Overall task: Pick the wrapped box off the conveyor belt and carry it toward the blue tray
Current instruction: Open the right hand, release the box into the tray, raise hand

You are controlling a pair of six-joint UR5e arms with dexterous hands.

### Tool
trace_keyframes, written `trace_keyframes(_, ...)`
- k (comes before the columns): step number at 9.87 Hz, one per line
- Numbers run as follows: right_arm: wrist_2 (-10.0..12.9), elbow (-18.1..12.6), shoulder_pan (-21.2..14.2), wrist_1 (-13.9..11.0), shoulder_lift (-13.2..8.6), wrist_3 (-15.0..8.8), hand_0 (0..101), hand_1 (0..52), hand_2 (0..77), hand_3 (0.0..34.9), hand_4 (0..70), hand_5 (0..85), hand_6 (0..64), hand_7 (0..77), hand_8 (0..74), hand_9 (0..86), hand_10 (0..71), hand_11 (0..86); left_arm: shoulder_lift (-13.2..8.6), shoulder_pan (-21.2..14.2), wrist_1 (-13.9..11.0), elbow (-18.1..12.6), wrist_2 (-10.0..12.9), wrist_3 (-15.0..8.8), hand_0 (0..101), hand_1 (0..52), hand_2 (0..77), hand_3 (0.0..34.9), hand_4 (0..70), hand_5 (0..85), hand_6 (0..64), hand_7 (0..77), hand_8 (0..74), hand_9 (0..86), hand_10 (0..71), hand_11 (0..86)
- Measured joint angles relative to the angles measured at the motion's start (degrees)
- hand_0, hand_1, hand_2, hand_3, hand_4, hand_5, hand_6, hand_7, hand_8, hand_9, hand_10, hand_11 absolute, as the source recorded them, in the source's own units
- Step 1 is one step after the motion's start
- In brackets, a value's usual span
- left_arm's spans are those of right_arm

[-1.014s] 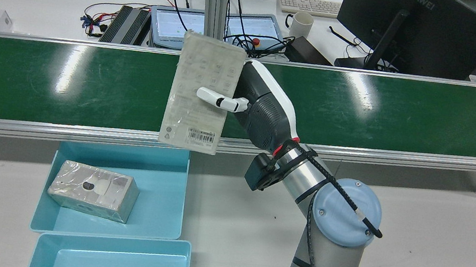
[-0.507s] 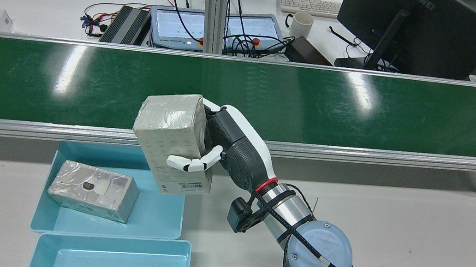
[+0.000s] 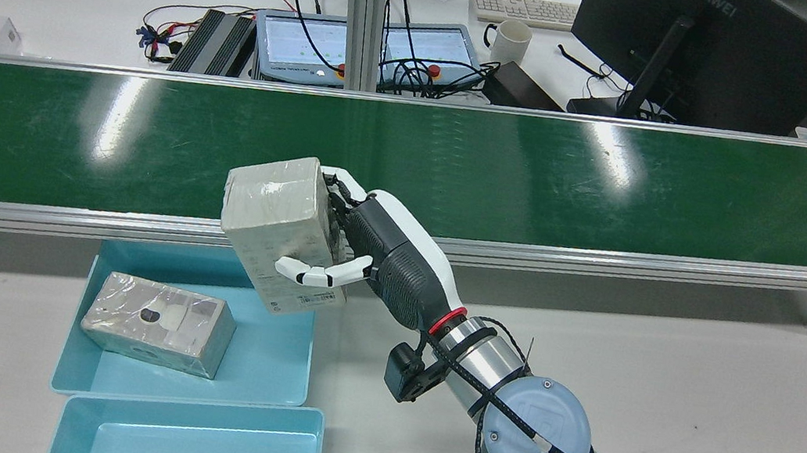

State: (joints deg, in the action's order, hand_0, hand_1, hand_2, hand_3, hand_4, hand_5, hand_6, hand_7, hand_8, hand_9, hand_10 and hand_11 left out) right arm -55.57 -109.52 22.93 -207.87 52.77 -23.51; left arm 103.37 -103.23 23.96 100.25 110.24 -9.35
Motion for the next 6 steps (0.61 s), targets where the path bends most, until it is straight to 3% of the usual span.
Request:
trace_keyframes(1,-0.04,0.02,-0.01,0.0,-0.01,0.04,43,4.9,24.0,13.1,0.5,20.7,0.0,2.7,0.0,1.6,0.0,1.1,0.0,0.0,0.0,0.0,0.0,0.0,0,0.0,0.5,0.0,0.0,1.1,0.5,0.5,0.5,0.0,0.0,0.5)
trace_keyframes(2,-0.05,-0.13,0.12,0.0,0.01,0.35,43,4.9,24.0,13.1,0.5,20.7,0.0,2.7,0.0,1.6,0.0,1.1,0.0,0.0,0.0,0.0,0.0,0.0,0,0.0,0.5,0.0,0.0,1.1,0.0,0.5,0.5,0.5,0.0,0.5)
trace_keyframes(3,0.03,-0.56,0.59,-0.01,0.08,1.25,46,7.1,2.2,16.3,6.5,1.6,2.2,14.2,6.0,0.5,0.0,1.1,0.0,0.0,0.0,0.0,0.0,0.0,0,0.0,0.5,0.0,0.0,1.1,0.5,0.5,0.5,0.5,0.5,0.5)
trace_keyframes(4,0.22,-1.6,2.02,-0.07,0.3,2.49,46,7.1,2.2,16.3,6.5,1.6,2.2,14.2,6.0,0.5,0.0,1.1,0.0,0.0,0.0,0.0,0.0,0.0,0,0.0,0.5,0.0,0.0,1.1,0.5,0.5,0.5,0.0,0.0,0.5)
trace_keyframes(5,0.36,-3.37,4.86,-0.21,0.68,3.51,48,16.4,1.6,13.6,12.5,9.8,9.8,22.4,8.7,1.1,0.0,1.1,0.0,0.0,0.0,0.0,0.0,0.0,0,0.0,0.5,0.0,0.0,1.1,0.5,0.5,0.5,0.5,0.5,0.5)
trace_keyframes(6,0.32,-5.12,8.4,-0.35,1.52,4.53,53,19.6,1.6,9.4,21.8,21.8,18.0,32.2,18.0,1.6,7.6,1.1,0.0,0.0,0.0,0.0,0.0,0.0,0,0.0,0.5,0.0,0.0,1.1,0.5,0.5,0.5,0.5,0.5,0.5)
